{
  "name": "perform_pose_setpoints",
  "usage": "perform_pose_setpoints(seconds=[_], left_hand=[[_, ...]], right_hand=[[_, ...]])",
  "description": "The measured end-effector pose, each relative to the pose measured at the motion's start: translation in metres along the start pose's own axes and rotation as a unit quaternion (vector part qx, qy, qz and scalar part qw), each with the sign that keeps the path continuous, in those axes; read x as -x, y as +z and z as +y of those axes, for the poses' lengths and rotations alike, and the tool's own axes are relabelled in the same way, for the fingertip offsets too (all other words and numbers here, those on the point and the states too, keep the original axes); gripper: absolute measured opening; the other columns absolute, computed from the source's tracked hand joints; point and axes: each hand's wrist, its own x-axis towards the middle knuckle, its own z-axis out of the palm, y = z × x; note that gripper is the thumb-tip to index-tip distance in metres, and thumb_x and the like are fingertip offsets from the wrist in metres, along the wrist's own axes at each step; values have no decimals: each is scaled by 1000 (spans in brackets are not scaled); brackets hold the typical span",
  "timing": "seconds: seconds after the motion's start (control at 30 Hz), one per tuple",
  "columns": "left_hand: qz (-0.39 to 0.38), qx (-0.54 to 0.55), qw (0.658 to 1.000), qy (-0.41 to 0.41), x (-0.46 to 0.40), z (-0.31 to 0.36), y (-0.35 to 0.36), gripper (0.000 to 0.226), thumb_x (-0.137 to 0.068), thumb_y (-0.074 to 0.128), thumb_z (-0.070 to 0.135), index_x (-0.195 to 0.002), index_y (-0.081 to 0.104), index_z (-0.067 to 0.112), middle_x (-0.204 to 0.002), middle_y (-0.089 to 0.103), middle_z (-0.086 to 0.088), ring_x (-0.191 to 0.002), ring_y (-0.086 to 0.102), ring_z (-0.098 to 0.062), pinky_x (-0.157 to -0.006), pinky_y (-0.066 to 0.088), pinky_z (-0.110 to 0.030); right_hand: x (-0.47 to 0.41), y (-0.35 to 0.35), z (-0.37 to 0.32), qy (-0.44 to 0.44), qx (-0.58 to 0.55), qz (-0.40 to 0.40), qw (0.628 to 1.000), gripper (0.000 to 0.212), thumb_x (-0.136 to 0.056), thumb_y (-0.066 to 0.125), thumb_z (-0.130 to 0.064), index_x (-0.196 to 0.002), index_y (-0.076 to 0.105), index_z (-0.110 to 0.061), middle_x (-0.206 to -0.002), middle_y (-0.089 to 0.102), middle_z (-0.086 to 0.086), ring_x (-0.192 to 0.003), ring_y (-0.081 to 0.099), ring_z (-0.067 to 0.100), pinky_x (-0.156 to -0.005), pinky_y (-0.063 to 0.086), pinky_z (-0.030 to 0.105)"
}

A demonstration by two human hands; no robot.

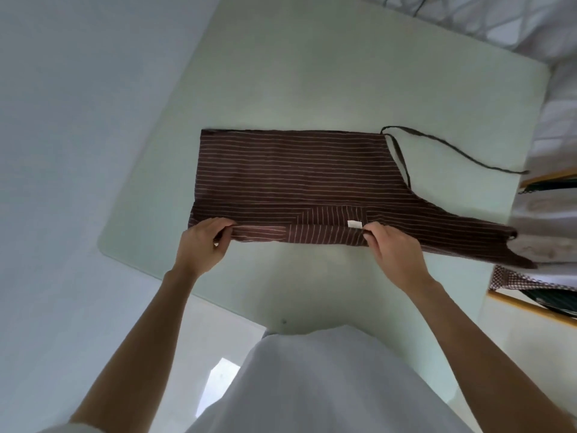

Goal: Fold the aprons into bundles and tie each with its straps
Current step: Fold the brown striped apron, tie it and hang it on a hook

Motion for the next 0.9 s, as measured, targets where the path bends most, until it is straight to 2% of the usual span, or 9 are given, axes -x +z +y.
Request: perform_pose_setpoints(seconds=[0.07, 0.13, 0.2, 0.27, 0.43, 0.53, 0.67, 0.9], left_hand=[[28, -2, 1000, -7, -16, 8, -13, 26, -87, 47, 24, -90, 68, 8, -80, 70, -5, -60, 64, -22, -58, 48, -24], [42, -17, 999, -26, -44, 15, -24, 19, -90, 51, 18, -95, 67, 8, -85, 70, -6, -66, 64, -25, -61, 48, -27], [40, -31, 998, -44, -79, 18, -31, 16, -91, 54, 12, -102, 66, 8, -91, 70, -8, -74, 65, -28, -66, 46, -30], [23, -51, 997, -55, -112, 13, -31, 20, -94, 51, 16, -108, 64, 11, -99, 70, -7, -82, 65, -29, -70, 47, -32], [-58, -118, 988, -80, -167, -18, -17, 26, -98, 45, 30, -114, 61, 19, -105, 68, -3, -89, 64, -30, -75, 49, -39], [-84, -134, 983, -97, -182, -30, -4, 26, -98, 44, 31, -115, 61, 21, -103, 67, -1, -90, 63, -28, -75, 49, -40], [-94, -133, 980, -117, -192, -41, 14, 26, -97, 45, 30, -112, 63, 18, -102, 67, -1, -88, 63, -27, -74, 49, -39], [-15, -69, 982, -177, -191, -49, 27, 21, -91, 57, 33, -103, 69, 21, -98, 69, 1, -86, 63, -23, -69, 43, -30]], right_hand=[[-16, -9, 5, -6, -4, 21, 1000, 25, -95, 41, -23, -94, 63, -9, -68, 62, 0, -53, 56, 15, -41, 37, 21], [-45, -18, 12, -2, -9, 48, 999, 23, -97, 44, -22, -98, 62, -8, -72, 63, 2, -54, 56, 17, -42, 42, 25], [-80, -26, 18, 5, 3, 71, 997, 20, -97, 47, -19, -99, 62, -6, -73, 63, 5, -56, 57, 19, -47, 41, 24], [-114, -30, 23, 22, 3, 74, 997, 16, -95, 52, -15, -100, 61, -4, -76, 64, 9, -63, 58, 24, -56, 38, 25], [-177, -9, 47, 57, 32, -17, 998, 23, -95, 52, -22, -106, 61, -4, -89, 66, 13, -85, 59, 32, -78, 42, 41], [-199, 6, 58, 81, 36, -62, 994, 25, -95, 51, -25, -110, 60, -7, -99, 67, 10, -92, 60, 30, -85, 41, 41], [-216, 18, 66, 99, 37, -97, 990, 28, -95, 52, -30, -110, 60, -9, -103, 67, 9, -92, 62, 28, -83, 44, 39], [-226, 33, 64, 130, 102, -80, 983, 30, -91, 58, -34, -105, 62, -9, -98, 65, 9, -87, 60, 27, -70, 36, 32]])
